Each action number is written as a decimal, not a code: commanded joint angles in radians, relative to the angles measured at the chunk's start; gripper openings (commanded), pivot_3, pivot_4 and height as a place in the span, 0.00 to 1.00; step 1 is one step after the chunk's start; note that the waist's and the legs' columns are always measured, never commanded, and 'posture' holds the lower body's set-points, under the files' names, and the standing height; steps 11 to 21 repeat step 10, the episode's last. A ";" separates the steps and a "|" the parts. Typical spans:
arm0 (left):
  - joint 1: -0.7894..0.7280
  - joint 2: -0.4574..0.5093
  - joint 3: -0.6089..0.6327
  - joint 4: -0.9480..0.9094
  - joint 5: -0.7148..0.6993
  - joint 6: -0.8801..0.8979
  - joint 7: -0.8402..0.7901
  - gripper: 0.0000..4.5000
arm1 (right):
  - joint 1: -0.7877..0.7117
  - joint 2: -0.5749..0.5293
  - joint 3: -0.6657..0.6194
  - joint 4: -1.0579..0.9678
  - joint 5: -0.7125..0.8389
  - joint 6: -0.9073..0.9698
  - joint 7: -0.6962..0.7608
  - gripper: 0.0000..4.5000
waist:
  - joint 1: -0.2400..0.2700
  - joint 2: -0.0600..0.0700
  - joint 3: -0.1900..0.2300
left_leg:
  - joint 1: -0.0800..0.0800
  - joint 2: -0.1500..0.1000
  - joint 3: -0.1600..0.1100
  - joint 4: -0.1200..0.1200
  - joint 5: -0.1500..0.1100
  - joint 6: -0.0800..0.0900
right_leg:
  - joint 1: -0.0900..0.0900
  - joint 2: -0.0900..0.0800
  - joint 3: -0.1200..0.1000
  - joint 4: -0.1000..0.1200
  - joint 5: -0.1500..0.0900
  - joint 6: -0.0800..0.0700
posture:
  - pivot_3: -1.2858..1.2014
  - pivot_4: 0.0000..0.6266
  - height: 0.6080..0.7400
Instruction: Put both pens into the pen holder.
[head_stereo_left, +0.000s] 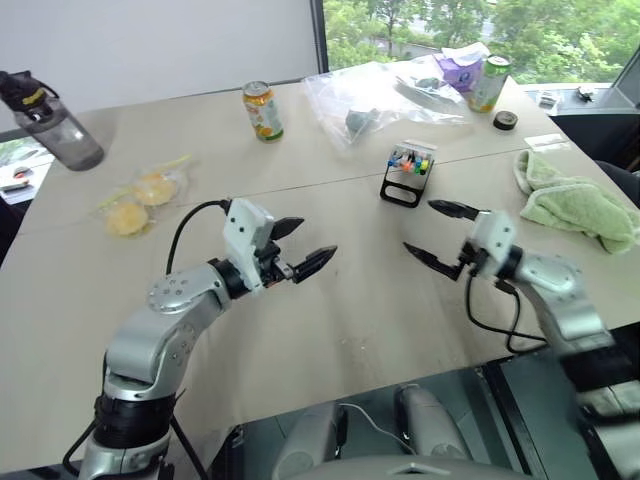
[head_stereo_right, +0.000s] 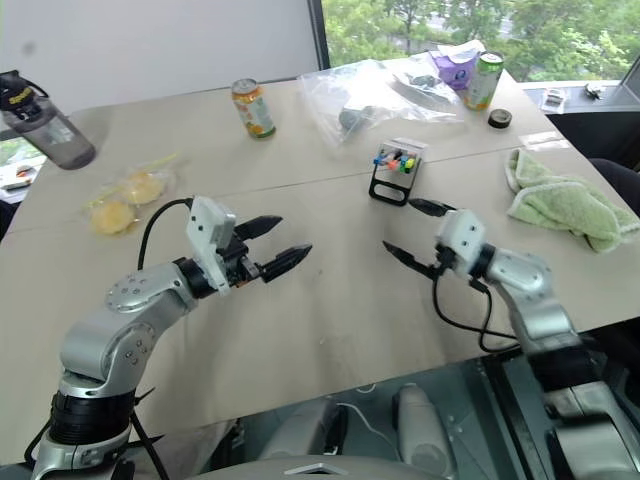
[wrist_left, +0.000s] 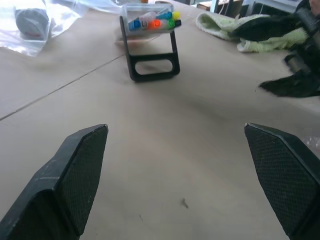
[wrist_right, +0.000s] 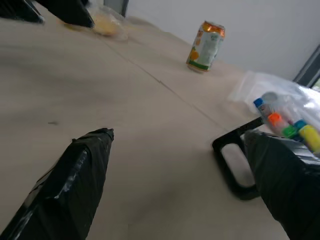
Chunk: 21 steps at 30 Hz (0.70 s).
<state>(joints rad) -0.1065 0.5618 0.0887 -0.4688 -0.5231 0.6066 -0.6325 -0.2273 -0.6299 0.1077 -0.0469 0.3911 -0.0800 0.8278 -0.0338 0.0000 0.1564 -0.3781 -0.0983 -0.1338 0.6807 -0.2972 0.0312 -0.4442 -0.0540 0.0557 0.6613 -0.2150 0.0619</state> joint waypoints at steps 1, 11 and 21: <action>0.076 0.016 0.006 -0.023 0.061 -0.090 -0.009 1.00 | 0.120 -0.032 -0.096 -0.130 0.114 0.143 0.000 0.99 | 0.007 0.000 0.000 | 0.000 0.000 0.000 0.000 0.000 0.000 | 0.000 0.000 0.000 0.000 0.000 0.000 | 0.52 0.24 0.99; 0.203 0.042 0.012 0.108 0.156 -0.266 -0.076 1.00 | 0.268 -0.066 -0.222 -0.155 0.117 0.200 0.024 0.99 | 0.024 -0.001 0.000 | 0.002 0.000 0.001 0.000 0.000 0.000 | 0.003 -0.001 -0.001 -0.001 0.000 0.000 | 0.52 0.24 0.99; 0.203 0.042 0.012 0.108 0.156 -0.266 -0.076 1.00 | 0.268 -0.066 -0.222 -0.155 0.117 0.200 0.024 0.99 | 0.024 -0.001 0.000 | 0.002 0.000 0.001 0.000 0.000 0.000 | 0.003 -0.001 -0.001 -0.001 0.000 0.000 | 0.52 0.24 0.99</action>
